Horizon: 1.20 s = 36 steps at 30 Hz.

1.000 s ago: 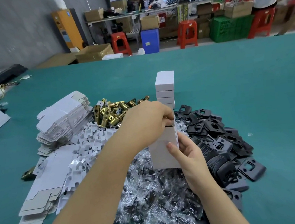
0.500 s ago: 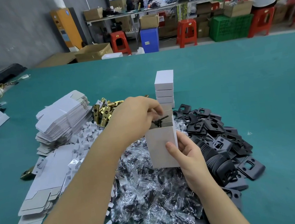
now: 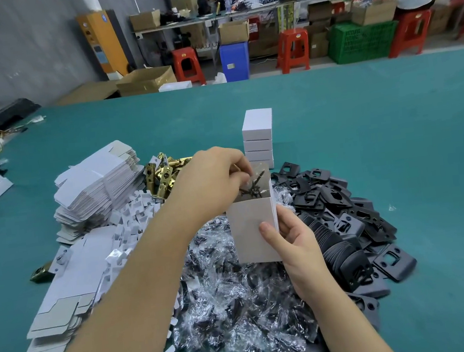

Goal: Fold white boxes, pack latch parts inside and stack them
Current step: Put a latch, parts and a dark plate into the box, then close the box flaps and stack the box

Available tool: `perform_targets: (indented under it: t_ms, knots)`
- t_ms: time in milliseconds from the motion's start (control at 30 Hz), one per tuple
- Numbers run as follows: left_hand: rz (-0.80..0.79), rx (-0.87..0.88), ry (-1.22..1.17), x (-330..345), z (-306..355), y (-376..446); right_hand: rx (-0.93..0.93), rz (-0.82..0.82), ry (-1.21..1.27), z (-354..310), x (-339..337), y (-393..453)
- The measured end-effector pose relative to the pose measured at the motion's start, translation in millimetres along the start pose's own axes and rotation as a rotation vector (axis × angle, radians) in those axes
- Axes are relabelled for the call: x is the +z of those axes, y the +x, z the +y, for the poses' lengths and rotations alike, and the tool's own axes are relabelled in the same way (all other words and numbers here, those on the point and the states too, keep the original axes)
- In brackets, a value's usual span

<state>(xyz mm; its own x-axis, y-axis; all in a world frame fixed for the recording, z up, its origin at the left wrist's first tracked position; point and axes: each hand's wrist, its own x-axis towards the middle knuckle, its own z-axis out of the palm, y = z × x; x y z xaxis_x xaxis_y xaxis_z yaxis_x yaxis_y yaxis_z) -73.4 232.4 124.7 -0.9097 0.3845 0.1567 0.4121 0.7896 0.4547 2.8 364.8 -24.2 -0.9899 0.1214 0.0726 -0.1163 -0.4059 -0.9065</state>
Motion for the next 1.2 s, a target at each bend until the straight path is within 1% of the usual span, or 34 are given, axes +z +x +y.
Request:
perform_targets:
  t_ms: [100,167,300,400,600,667,700,767,800,833,867,933,1000,1033,1100,1200]
  knots:
    - [-0.049,-0.003,0.001,6,0,-1,0.006,0.003,-0.009,0,0,0]
    - [-0.083,0.002,0.05,9,1,-3,0.002,0.0,-0.016,-1,1,0]
    - [-0.097,0.032,0.166,9,3,-7,-0.006,0.008,-0.024,-1,1,0]
    - [-0.093,0.083,0.229,6,4,-8,0.001,0.017,-0.042,1,1,0]
    - [-0.124,0.205,0.282,11,-8,-15,-0.007,0.017,-0.057,1,0,1]
    - [-0.099,0.219,0.297,17,-14,-19,-0.012,0.021,-0.061,2,0,1]
    - [-0.044,0.229,0.27,20,-17,-22,-0.012,0.026,-0.06,2,0,1]
    - [0.155,0.25,0.153,28,-24,-28,-0.014,0.038,-0.058,1,0,1]
    - [0.248,0.243,0.08,32,-28,-31,-0.015,0.043,-0.057,1,0,1]
    - [0.299,0.214,-0.009,36,-33,-34,-0.014,0.049,-0.053,1,0,1]
    - [0.295,0.165,-0.124,39,-38,-35,-0.011,0.055,-0.048,1,0,1]
    - [0.175,0.038,-0.39,47,-48,-37,-0.01,0.063,-0.049,2,0,2]
    - [0.056,-0.046,-0.626,57,-57,-39,-0.028,0.047,-0.081,4,0,2]
    - [0.044,-0.06,-0.698,62,-61,-40,-0.04,0.04,-0.104,5,1,2]
    - [0.072,-0.051,-0.789,72,-67,-41,-0.073,0.046,-0.163,6,1,1]
    - [0.12,-0.061,-0.861,86,-69,-44,-0.193,0.07,-0.304,8,2,0]
